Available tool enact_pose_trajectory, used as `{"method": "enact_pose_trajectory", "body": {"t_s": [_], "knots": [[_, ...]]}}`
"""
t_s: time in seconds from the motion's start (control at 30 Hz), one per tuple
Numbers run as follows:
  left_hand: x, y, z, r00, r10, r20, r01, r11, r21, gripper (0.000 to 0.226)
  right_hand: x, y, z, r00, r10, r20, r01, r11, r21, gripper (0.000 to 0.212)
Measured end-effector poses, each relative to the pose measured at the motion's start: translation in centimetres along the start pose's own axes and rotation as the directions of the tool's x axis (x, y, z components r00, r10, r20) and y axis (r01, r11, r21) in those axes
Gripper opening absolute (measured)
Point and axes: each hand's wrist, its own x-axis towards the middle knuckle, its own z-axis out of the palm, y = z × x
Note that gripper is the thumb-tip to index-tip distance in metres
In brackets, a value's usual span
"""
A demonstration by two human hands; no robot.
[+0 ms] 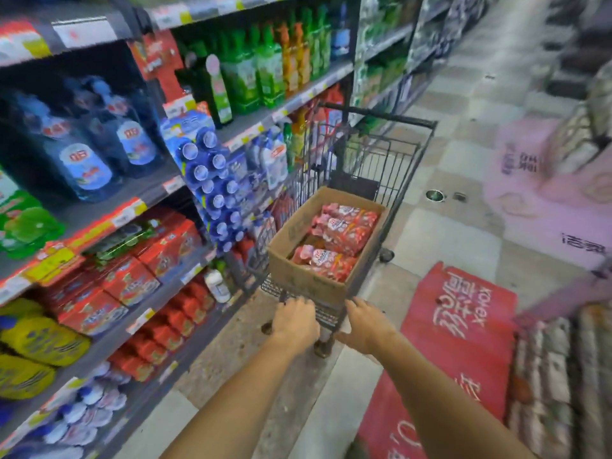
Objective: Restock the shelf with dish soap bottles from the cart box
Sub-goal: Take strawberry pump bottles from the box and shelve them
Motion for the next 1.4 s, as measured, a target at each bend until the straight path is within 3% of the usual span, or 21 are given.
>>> {"method": "enact_pose_trajectory", "body": {"t_s": [0.37, 0.57, 0.93, 1.1, 1.23, 1.3, 1.4], "knots": [[11.0, 10.7, -3.6, 0.993, 0.071, -0.089, -0.068, 0.997, 0.043, 0.036, 4.6, 12.2, -4.1, 0.999, 0.029, 0.041, -0.033, 0.995, 0.099, 0.066], [17.6, 11.0, -4.6, 0.994, 0.065, -0.093, -0.056, 0.994, 0.089, 0.037, 10.7, 15.1, -7.0, 0.998, 0.013, 0.062, -0.021, 0.992, 0.124, 0.063], [33.6, 14.1, -5.9, 0.999, 0.033, -0.001, -0.033, 0.999, 0.011, 0.038, 24.8, 20.5, -11.5, 0.982, -0.003, 0.189, -0.022, 0.991, 0.132, 0.064], [40.0, 13.7, -6.3, 0.998, -0.035, 0.047, 0.037, 0.998, -0.042, 0.036, 32.3, 22.4, -14.2, 0.983, -0.044, 0.176, 0.023, 0.993, 0.119, 0.066], [41.7, 12.8, -5.0, 0.981, -0.118, 0.157, 0.134, 0.987, -0.095, 0.041, 35.4, 22.9, -15.0, 0.977, -0.098, 0.190, 0.109, 0.993, -0.052, 0.067], [43.5, 12.1, -4.8, 0.973, -0.150, 0.177, 0.171, 0.979, -0.111, 0.041, 37.7, 22.9, -15.5, 0.978, -0.082, 0.189, 0.090, 0.995, -0.034, 0.076], [46.0, 11.7, -4.5, 0.965, -0.173, 0.200, 0.202, 0.969, -0.139, 0.042, 41.6, 22.9, -15.5, 0.964, -0.095, 0.250, 0.105, 0.994, -0.026, 0.073]]}}
